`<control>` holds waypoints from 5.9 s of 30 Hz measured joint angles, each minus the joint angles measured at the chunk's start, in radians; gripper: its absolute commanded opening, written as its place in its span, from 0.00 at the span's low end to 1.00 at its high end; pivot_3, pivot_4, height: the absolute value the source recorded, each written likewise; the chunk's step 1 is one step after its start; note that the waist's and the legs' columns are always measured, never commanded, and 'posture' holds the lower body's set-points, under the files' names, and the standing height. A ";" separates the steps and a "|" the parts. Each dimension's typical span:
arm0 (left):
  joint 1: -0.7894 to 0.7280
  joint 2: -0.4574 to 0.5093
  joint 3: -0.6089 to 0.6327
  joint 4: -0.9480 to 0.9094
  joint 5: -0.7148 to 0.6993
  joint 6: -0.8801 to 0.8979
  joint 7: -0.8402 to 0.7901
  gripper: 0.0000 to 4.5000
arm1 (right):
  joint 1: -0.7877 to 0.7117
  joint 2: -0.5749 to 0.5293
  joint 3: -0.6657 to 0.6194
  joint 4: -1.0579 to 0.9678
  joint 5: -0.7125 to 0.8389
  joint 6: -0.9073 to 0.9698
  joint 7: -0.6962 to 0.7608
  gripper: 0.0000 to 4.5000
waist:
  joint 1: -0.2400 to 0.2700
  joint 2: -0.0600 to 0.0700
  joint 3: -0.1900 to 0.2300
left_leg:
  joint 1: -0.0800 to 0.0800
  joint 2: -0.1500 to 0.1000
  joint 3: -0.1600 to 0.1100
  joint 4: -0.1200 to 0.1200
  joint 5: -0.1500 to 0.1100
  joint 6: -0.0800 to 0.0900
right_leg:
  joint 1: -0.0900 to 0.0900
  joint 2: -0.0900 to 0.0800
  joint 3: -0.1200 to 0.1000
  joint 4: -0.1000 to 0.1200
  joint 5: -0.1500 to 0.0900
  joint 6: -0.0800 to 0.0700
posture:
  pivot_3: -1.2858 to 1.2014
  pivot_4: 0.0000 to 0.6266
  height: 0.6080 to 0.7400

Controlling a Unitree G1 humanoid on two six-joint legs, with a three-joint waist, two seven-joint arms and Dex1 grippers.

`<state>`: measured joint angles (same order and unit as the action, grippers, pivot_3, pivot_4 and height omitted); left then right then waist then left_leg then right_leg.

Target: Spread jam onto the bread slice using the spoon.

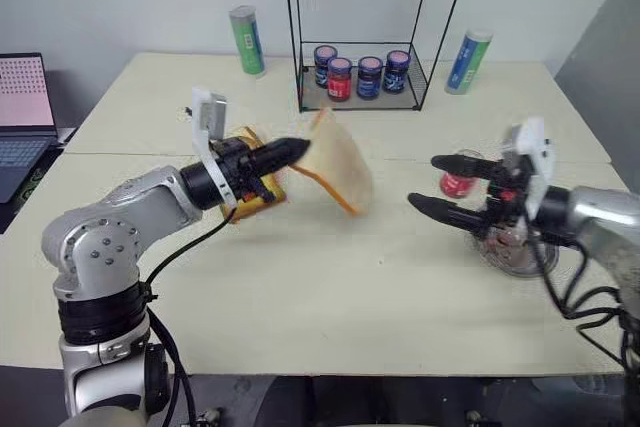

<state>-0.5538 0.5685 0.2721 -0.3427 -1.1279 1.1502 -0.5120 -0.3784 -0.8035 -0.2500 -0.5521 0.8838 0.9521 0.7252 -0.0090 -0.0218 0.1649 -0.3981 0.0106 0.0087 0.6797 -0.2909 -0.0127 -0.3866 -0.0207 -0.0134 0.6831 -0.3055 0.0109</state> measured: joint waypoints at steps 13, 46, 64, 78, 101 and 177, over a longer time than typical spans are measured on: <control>0.085 0.083 -0.624 0.321 0.683 -0.564 -0.425 0.00 | 0.248 -0.016 -0.051 -0.205 0.128 0.071 -0.120 1.00 | 0.020 0.001 0.000 | 0.000 -0.002 0.000 0.001 0.000 0.004 | 0.002 0.000 0.000 -0.002 0.002 -0.002 | 0.52 0.24 1.00; -0.249 -0.099 -0.561 0.859 1.052 -1.080 -0.610 0.81 | 0.394 0.001 -0.028 -0.171 0.007 -0.042 -0.186 1.00 | 0.008 0.001 0.000 | -0.001 -0.001 0.000 0.000 0.000 0.005 | 0.000 0.001 0.000 -0.001 0.002 -0.002 | 0.52 0.24 1.00; -0.008 -0.108 -0.557 0.092 0.811 -0.720 -0.546 0.90 | 0.545 0.236 -0.566 0.271 0.283 -0.028 -0.502 1.00 | 0.007 0.007 -0.004 | 0.015 -0.001 0.003 -0.002 0.001 0.007 | 0.014 0.002 0.003 -0.001 0.003 -0.003 | 0.52 0.24 1.00; -0.085 -0.192 -0.588 0.200 0.871 -0.762 -0.494 0.90 | 0.171 0.188 -0.470 0.878 0.167 -0.077 -0.410 1.00 | 0.006 0.008 -0.004 | 0.014 -0.001 0.005 -0.002 0.003 0.009 | 0.013 0.002 0.005 -0.002 0.003 -0.003 | 0.52 0.24 1.00; -0.080 -0.178 -0.588 0.174 0.873 -0.722 -0.459 0.91 | 0.082 0.226 -0.473 1.056 0.078 -0.160 -0.321 0.36 | 0.003 0.009 -0.004 | 0.014 -0.001 0.006 -0.003 0.003 0.009 | 0.013 0.002 0.006 -0.003 0.004 -0.002 | 0.52 0.24 1.00; -0.054 -0.293 -0.542 0.238 0.883 -0.738 -0.264 0.91 | -0.221 0.359 0.081 0.764 -0.593 -0.505 -0.324 0.00 | 0.006 0.014 0.000 | -0.001 -0.001 0.004 -0.001 0.004 0.006 | -0.001 0.000 0.003 -0.001 0.004 -0.002 | 0.52 0.24 1.00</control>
<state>-0.6073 0.2755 -0.2696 -0.1043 -0.2452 0.4120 -0.7760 -0.5993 -0.4440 -0.1688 0.2120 0.2910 0.4470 0.4012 -0.0033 -0.0079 0.1645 -0.3993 0.0096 0.0130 0.6787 -0.2868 -0.0068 -0.3881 -0.0206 -0.0101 0.6821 -0.3016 0.0091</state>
